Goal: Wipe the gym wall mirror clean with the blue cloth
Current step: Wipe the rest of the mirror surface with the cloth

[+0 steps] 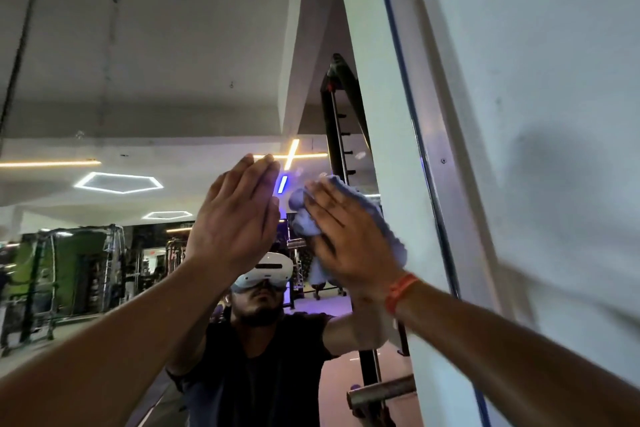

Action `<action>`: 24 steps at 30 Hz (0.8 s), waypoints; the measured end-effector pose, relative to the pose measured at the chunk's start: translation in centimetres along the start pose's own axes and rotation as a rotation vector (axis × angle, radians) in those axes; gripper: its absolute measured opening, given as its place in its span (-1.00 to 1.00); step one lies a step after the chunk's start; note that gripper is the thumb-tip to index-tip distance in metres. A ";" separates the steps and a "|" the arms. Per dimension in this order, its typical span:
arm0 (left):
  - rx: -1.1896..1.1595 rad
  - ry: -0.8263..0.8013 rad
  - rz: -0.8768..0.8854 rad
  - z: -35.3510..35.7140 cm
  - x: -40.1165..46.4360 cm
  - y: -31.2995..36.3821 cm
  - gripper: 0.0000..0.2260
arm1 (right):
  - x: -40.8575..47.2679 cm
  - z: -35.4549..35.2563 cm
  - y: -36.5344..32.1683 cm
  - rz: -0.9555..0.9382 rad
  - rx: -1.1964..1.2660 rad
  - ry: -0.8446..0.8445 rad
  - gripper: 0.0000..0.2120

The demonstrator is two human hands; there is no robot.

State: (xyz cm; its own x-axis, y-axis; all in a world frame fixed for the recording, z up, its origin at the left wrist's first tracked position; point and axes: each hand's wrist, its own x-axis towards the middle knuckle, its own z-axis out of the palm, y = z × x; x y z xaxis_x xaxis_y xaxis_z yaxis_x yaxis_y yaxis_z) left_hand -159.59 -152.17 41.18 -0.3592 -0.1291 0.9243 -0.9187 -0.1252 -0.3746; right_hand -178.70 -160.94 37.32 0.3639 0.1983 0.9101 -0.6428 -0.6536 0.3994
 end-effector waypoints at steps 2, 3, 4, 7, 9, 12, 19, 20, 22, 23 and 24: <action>-0.002 -0.009 0.005 0.0 0.0 0.0 -0.50 | 0.2 -1.6 4.2 -0.081 -0.114 -0.035 -0.51; 0.001 -0.013 0.001 0.0 0.0 0.0 -0.49 | 0.9 -2.4 5.9 0.079 -0.123 -0.007 -0.50; 0.004 -0.018 -0.001 0.0 -0.1 -0.1 -0.49 | 1.9 -3.1 7.1 0.309 -0.106 0.064 -0.49; -0.003 -0.013 -0.010 0.1 -0.1 -0.1 -0.49 | 5.3 -1.7 4.5 0.692 -0.040 0.237 -0.49; -0.017 -0.005 -0.012 0.0 0.0 0.0 -0.49 | 5.4 -0.7 1.4 0.440 0.039 0.177 -0.50; -0.018 -0.007 -0.051 0.0 -0.1 0.0 -0.47 | 3.3 -2.5 3.8 -0.057 -0.017 -0.116 -0.45; -0.002 -0.019 -0.106 -0.3 -0.1 0.1 -0.45 | 4.6 -1.8 3.9 0.631 0.030 0.245 -0.45; -0.005 -0.017 -0.108 -0.3 -0.1 0.2 -0.45 | 4.3 -1.3 1.8 0.452 0.098 0.164 -0.46; -0.009 -0.010 -0.108 -0.4 -0.1 0.2 -0.45 | 2.9 -1.3 0.7 0.020 0.121 -0.082 -0.45; -0.012 -0.008 -0.108 -0.4 -0.1 0.2 -0.46 | 2.7 -2.2 2.3 -0.110 0.077 -0.184 -0.44; -0.014 -0.008 -0.104 -0.3 -0.1 0.2 -0.46 | 3.0 -2.8 4.5 -0.147 0.007 -0.204 -0.44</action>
State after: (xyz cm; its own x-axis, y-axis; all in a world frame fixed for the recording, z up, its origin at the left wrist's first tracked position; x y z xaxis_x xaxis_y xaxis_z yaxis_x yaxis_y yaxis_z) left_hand -159.78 -151.84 41.07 -0.2604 -0.1240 0.9575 -0.9533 -0.1244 -0.2753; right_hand -182.40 -161.23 42.15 0.5823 0.1401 0.8008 -0.5683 -0.6342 0.5242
